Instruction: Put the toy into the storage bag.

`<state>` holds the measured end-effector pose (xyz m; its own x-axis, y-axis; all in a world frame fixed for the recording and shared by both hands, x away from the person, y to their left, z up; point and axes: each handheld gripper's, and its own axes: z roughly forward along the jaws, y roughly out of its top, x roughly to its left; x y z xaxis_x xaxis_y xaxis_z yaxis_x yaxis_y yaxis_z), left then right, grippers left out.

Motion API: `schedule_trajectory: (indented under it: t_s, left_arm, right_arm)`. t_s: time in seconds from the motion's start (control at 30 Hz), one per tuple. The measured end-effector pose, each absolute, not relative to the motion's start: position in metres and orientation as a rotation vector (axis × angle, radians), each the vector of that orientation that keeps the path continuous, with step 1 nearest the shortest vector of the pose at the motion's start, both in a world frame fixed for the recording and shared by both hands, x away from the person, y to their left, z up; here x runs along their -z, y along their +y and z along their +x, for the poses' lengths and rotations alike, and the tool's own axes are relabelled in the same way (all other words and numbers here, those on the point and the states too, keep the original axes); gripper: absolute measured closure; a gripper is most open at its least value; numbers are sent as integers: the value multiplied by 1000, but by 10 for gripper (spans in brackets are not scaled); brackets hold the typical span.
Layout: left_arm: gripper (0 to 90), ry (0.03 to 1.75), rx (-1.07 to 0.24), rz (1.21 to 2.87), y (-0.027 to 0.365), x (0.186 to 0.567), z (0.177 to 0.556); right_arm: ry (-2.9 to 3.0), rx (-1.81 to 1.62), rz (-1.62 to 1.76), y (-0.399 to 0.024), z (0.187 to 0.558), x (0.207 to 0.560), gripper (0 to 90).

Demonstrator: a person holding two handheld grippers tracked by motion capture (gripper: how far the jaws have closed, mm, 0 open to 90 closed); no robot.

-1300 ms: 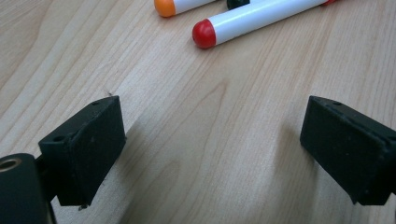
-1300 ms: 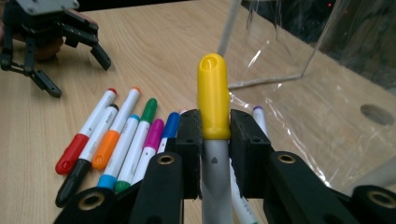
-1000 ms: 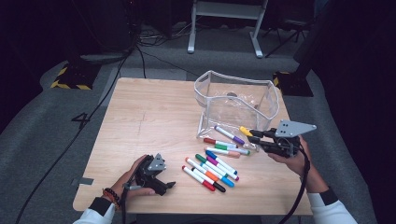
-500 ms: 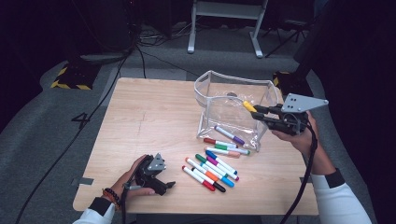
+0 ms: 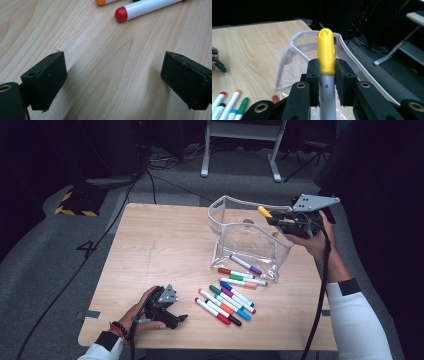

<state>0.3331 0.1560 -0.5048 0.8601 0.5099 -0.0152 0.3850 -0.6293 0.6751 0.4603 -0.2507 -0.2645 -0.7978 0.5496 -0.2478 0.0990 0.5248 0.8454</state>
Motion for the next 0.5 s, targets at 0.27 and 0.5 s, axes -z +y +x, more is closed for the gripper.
schedule_trajectory:
  t_s: [0.27, 0.5]
  left_arm:
    - [70, 645, -230, 2326, 156, 505, 333]
    - [70, 645, -230, 2325, 156, 505, 333]
  right_arm:
    - [2346, -1070, 625, -243, 496, 288, 746]
    - [2400, -975, 711, -246, 511, 304, 746]
